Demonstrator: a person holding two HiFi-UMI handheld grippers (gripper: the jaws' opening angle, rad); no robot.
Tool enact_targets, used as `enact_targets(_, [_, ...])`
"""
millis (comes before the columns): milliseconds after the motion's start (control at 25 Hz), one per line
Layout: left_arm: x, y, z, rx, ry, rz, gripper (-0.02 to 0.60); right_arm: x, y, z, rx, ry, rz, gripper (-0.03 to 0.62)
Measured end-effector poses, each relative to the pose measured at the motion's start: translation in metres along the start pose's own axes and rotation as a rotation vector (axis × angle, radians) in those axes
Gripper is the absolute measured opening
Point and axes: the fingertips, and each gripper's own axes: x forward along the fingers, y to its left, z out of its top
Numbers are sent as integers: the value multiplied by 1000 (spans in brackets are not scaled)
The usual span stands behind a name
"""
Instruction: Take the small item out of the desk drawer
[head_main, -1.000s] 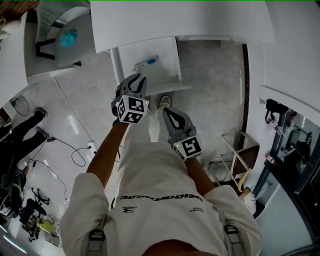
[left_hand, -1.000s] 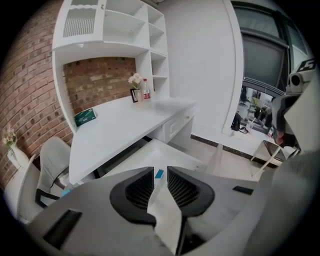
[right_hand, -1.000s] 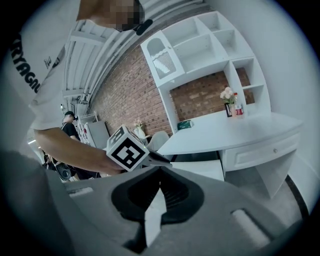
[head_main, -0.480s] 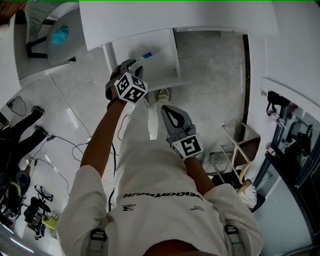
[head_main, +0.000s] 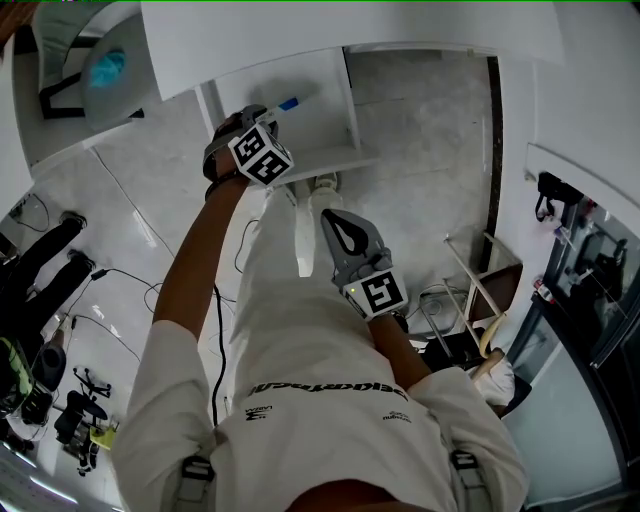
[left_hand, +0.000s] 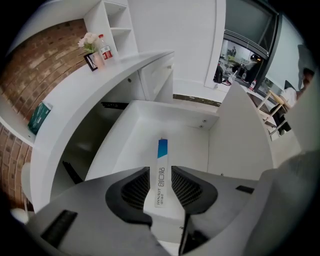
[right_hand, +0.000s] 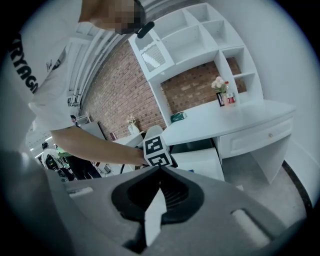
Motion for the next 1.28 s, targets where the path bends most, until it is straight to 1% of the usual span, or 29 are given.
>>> enact_targets(160, [16, 2, -1, 34, 25, -17, 132, 3, -3, -3, 26, 11, -4, -2])
enact_targets(280, [28, -3, -3, 55, 51, -50, 132, 2, -5, -8, 31, 17, -8, -2])
enact_targets(480, [45, -4, -11, 83, 90, -63, 132, 5, -8, -12, 35, 18, -12, -2])
enact_targets(760, [56, -7, -12, 80, 119, -88, 127, 3, -8, -14, 42, 26, 4, -2])
enact_targets(840, [58, -9, -13, 80, 123, -99, 106, 2, -7, -15, 40, 31, 6, -2])
enact_targets(1000, [58, -8, -14, 66, 119, -104, 92, 2, -7, -17, 37, 31, 2, -2])
enact_targets(1120, [54, -8, -12, 38, 108, -110, 91, -1, -8, -16, 34, 26, 0, -2])
enact_targets(1280, [44, -9, -6, 28, 100, -95, 90, -7, -10, -15, 30, 23, 2, -2])
